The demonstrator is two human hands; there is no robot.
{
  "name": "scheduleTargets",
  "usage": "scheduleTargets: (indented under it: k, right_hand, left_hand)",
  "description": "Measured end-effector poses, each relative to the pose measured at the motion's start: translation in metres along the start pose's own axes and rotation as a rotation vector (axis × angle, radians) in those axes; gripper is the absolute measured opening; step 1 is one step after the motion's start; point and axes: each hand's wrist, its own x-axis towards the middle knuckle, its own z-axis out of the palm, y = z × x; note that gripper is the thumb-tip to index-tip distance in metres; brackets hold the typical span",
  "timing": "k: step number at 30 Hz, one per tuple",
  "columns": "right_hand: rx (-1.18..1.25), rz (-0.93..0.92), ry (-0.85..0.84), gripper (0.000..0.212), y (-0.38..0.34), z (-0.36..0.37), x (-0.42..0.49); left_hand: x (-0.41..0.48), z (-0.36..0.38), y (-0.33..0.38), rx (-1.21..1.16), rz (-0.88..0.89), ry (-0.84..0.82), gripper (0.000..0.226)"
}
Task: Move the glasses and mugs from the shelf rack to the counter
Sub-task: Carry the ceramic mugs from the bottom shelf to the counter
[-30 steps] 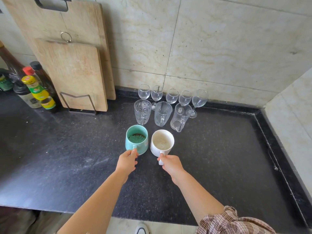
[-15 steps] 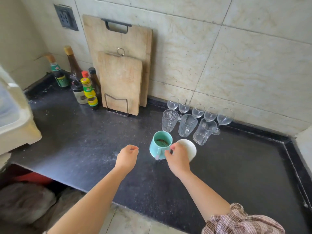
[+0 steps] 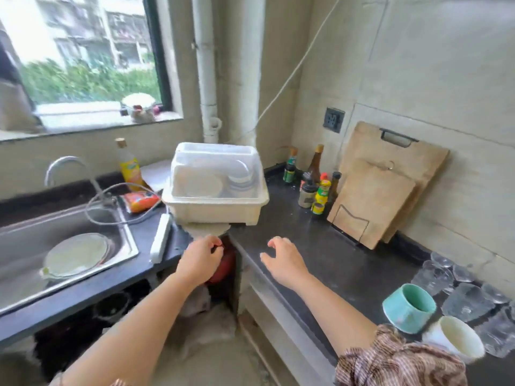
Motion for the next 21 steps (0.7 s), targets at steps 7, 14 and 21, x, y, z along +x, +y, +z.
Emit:
scheduleTargets:
  k: [7,14,21]
  right_hand:
    - [-0.084,-0.348,-0.09,0.039,-0.207,0.093,-0.015]
    - [-0.201,-0.691,-0.213,0.045,-0.39,0.192,-0.042]
    - [-0.29,-0.96,-0.248,0.041,-0.55,0.284,-0.069]
  left_hand:
    - [-0.081,-0.168,-0.145,0.165,-0.196,0.19,0.03]
    - [-0.178,-0.305,-0.264,0.298,-0.44,0.416,0.03]
    - [-0.228,-0.424,-0.358,0.358,-0.666,0.544,0.033]
